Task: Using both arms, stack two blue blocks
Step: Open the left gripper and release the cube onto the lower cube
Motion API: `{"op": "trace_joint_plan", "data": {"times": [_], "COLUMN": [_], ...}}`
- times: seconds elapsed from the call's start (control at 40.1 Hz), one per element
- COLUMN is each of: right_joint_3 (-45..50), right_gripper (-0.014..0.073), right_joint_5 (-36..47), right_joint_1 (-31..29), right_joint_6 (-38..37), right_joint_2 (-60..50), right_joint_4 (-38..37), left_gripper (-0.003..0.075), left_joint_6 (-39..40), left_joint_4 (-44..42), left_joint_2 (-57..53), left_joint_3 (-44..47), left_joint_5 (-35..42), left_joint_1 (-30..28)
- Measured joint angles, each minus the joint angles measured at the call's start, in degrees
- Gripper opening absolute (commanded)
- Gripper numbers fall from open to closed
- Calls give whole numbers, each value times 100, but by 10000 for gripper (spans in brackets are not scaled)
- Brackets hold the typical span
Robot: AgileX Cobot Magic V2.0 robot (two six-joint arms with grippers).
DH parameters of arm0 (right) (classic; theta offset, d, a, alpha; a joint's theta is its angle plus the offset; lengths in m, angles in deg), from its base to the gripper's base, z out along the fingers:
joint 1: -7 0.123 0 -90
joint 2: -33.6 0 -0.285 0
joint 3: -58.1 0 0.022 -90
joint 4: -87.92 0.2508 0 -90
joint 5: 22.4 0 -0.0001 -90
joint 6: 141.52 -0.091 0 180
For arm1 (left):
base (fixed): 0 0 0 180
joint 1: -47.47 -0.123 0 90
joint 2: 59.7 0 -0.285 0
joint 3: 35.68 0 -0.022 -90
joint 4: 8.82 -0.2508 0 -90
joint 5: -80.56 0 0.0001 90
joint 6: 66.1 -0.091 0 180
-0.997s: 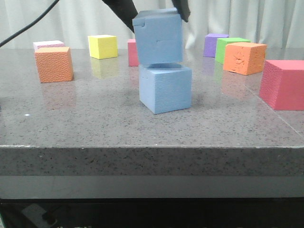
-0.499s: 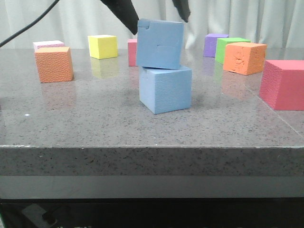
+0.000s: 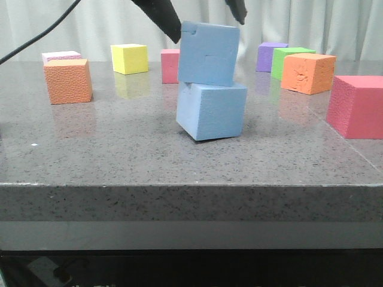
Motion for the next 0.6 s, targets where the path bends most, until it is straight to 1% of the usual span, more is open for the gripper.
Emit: {"op": "trace_joint_plan", "data": {"times": [0.598], "right_joint_3": [0], "right_gripper": [-69], "right_joint_5": [0], "right_joint_1": [0], "right_joint_6": [0], "right_joint_2": [0], "right_joint_4": [0], "left_gripper": [528], "left_joint_6": [0], "left_joint_4": [-176], "left_joint_2": [0], "left_joint_3": [0], "left_joint_5": [0], "left_joint_1": [0]}}
